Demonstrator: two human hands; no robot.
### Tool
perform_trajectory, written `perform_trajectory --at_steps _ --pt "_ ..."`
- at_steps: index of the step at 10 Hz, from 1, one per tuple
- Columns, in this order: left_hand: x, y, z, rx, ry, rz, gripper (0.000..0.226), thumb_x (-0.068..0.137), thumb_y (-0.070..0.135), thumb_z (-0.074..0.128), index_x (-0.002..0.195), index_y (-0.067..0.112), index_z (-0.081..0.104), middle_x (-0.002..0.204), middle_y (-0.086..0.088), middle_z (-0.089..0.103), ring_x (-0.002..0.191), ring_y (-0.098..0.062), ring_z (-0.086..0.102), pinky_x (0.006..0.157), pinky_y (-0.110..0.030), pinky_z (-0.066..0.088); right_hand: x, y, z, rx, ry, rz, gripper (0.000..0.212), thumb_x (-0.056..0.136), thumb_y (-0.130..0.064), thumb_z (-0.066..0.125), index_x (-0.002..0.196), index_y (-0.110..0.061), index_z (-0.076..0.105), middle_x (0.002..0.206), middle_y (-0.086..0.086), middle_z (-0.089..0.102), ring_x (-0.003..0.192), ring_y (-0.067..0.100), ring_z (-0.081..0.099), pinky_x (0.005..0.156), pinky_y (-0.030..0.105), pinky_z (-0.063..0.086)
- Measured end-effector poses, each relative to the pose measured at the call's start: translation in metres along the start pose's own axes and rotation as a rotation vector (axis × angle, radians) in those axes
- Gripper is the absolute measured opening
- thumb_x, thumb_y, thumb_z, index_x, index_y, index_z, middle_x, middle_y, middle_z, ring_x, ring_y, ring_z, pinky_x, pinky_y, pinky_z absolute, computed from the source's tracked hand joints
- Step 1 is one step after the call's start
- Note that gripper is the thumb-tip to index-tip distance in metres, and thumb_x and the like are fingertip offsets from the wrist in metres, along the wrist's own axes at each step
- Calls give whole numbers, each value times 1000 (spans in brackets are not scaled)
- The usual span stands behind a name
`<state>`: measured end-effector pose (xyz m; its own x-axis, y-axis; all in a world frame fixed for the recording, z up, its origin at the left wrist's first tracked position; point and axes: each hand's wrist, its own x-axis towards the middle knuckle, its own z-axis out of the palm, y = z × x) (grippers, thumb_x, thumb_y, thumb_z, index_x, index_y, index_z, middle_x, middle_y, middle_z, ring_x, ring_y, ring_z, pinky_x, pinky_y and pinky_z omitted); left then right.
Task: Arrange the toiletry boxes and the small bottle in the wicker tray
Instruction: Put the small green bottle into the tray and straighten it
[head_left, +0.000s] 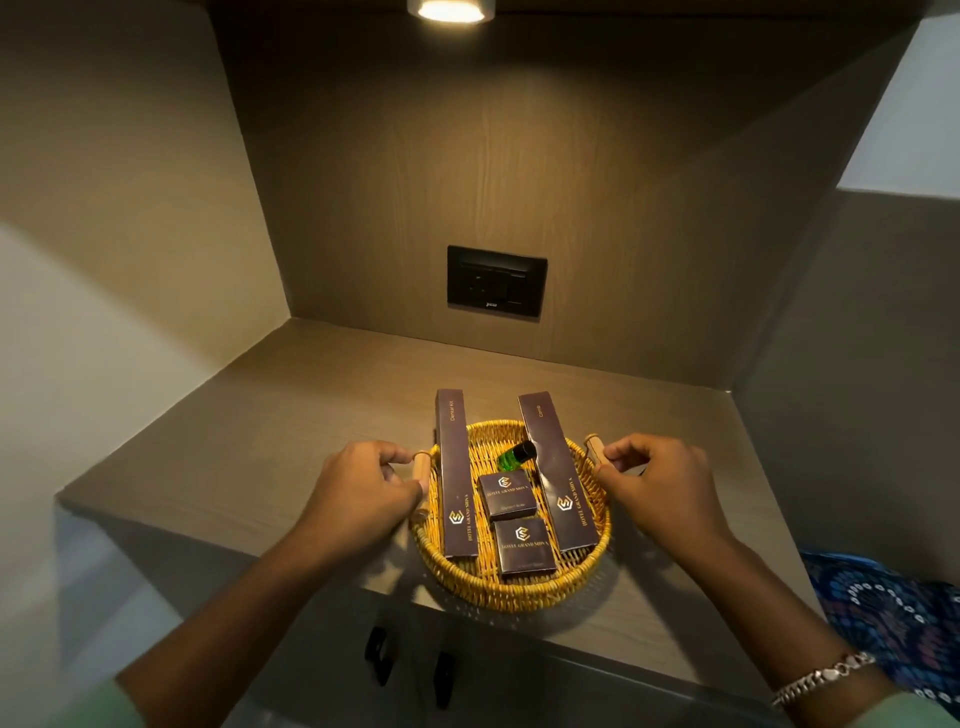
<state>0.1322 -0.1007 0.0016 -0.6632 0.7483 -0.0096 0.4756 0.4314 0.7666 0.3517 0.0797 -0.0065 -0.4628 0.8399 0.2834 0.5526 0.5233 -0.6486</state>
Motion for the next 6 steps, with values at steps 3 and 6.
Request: perform_trajectory --at_steps 3,6 --pt "57 -14 -43 -26 55 8 15 83 32 72 89 18 72 69 -10 71 55 -31 70 45 -39 58 -1 -55 45 1 85 103 17 75 -17 75 63 -20 64 62 -4 64 60 8 59 50 22 43" --pt "101 -37 -62 65 -75 133 27 82 23 70 108 16 69 92 -7 70 86 -24 66 78 -47 60 4 -93 73 -44 178 251 16 81 -20 71 68 -18 63 66 1 64 61 9 56 48 21 40"
